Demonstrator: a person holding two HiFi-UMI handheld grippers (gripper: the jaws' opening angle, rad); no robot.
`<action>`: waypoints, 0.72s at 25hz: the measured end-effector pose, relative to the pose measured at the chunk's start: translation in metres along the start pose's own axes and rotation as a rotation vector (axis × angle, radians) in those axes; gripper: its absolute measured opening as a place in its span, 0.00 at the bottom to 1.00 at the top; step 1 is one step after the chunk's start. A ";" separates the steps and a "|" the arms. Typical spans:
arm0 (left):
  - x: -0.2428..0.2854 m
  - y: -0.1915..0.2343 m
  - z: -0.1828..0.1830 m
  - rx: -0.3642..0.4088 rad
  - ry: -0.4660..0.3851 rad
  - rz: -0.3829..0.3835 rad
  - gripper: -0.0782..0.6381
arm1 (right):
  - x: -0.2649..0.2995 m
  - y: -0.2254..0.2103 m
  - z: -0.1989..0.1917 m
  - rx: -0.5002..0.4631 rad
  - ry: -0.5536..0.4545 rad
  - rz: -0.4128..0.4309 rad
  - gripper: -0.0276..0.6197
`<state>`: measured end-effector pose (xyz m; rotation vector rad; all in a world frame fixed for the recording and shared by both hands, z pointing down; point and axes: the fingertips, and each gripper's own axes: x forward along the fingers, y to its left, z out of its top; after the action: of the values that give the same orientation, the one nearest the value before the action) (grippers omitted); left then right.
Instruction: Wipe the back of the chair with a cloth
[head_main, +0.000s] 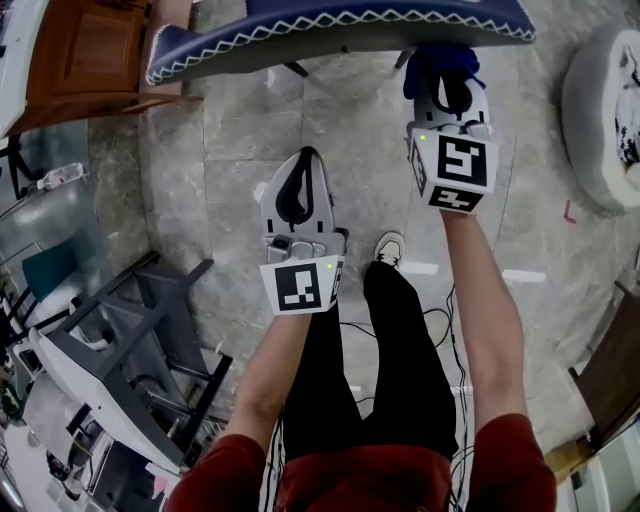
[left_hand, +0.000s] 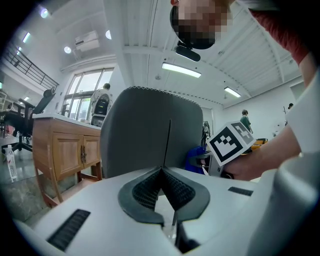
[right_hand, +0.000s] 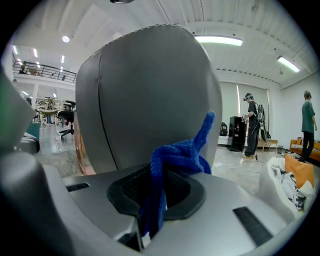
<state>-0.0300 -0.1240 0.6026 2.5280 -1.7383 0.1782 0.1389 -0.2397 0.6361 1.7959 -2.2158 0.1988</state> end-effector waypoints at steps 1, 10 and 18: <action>-0.003 0.005 -0.001 0.005 0.002 0.001 0.13 | 0.002 0.007 0.001 -0.002 0.000 0.005 0.13; -0.032 0.066 -0.006 -0.047 -0.016 0.095 0.13 | 0.017 0.083 0.009 -0.050 0.009 0.083 0.13; -0.059 0.115 -0.026 -0.027 0.024 0.122 0.13 | 0.033 0.127 0.010 -0.005 0.036 0.058 0.13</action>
<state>-0.1596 -0.1070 0.6194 2.3921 -1.8734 0.1890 0.0081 -0.2454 0.6450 1.7129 -2.2428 0.2358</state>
